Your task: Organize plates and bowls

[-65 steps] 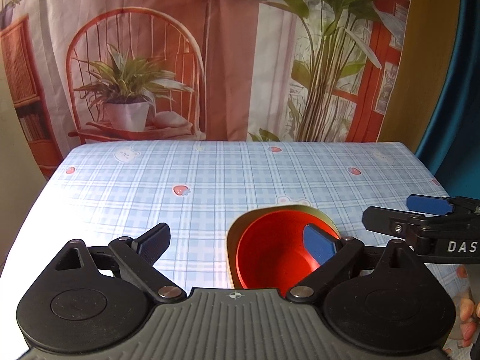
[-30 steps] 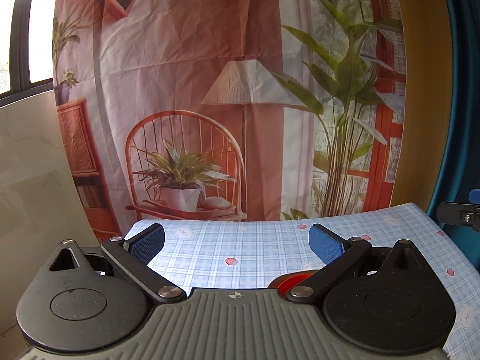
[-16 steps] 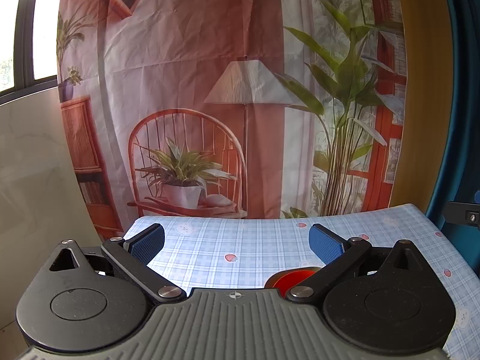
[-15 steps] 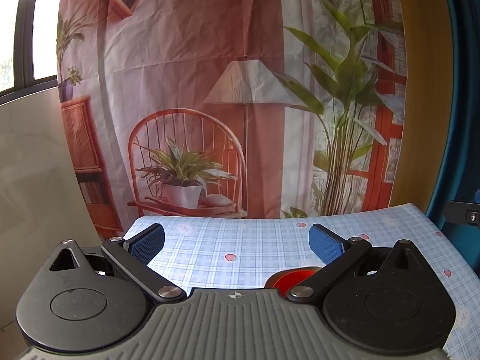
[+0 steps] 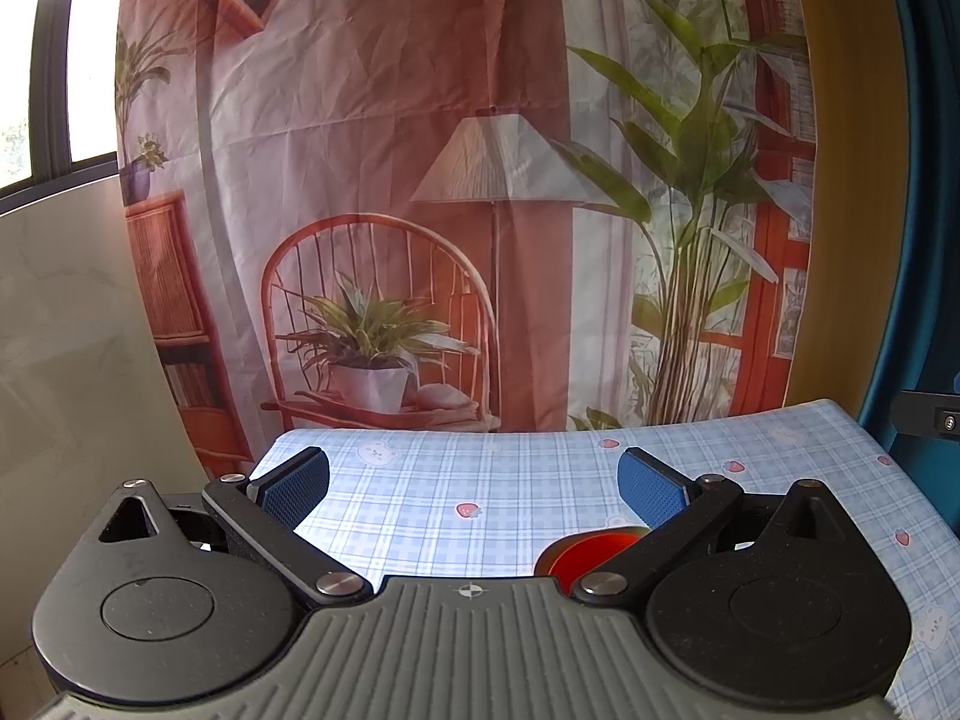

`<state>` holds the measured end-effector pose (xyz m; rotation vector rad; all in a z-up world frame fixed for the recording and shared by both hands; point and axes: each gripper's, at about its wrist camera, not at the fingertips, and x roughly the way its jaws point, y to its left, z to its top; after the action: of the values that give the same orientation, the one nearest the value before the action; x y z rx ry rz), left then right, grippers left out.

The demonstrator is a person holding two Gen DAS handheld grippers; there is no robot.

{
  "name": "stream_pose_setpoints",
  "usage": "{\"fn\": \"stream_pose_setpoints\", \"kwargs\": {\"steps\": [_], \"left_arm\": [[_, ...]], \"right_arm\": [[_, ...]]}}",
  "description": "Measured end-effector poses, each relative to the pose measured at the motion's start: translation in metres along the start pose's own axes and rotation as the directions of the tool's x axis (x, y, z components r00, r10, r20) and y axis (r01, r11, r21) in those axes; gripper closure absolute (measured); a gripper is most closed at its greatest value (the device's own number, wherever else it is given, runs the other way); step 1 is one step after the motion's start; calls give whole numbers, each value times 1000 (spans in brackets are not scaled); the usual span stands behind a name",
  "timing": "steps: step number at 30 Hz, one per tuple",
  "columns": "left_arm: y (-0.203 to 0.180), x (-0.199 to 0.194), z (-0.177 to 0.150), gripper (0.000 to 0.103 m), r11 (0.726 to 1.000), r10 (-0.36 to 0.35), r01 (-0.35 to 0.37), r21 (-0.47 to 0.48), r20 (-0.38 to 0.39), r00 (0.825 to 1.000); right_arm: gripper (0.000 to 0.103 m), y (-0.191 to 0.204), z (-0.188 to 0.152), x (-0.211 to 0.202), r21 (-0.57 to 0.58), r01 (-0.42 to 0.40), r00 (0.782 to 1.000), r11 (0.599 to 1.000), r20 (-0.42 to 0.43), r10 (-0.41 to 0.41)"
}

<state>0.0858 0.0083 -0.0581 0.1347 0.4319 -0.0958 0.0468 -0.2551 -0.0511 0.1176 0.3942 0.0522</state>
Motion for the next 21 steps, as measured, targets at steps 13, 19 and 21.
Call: {"fn": "stream_pose_setpoints", "kwargs": {"steps": [13,19,21], "left_arm": [[0,-4,0,0,1000,-6,6,4,7,1000],[0,-5,2,0,1000,-12,12,3,11,1000],[0,-5,2,0,1000,-13,13,3,11,1000]], "right_arm": [[0,-4,0,2,24,44,999,999,3,-45],[0,-8,-1,4,40,71,998,997,0,-71],[0,-8,-1,5,42,79,997,996,0,-79]]}}
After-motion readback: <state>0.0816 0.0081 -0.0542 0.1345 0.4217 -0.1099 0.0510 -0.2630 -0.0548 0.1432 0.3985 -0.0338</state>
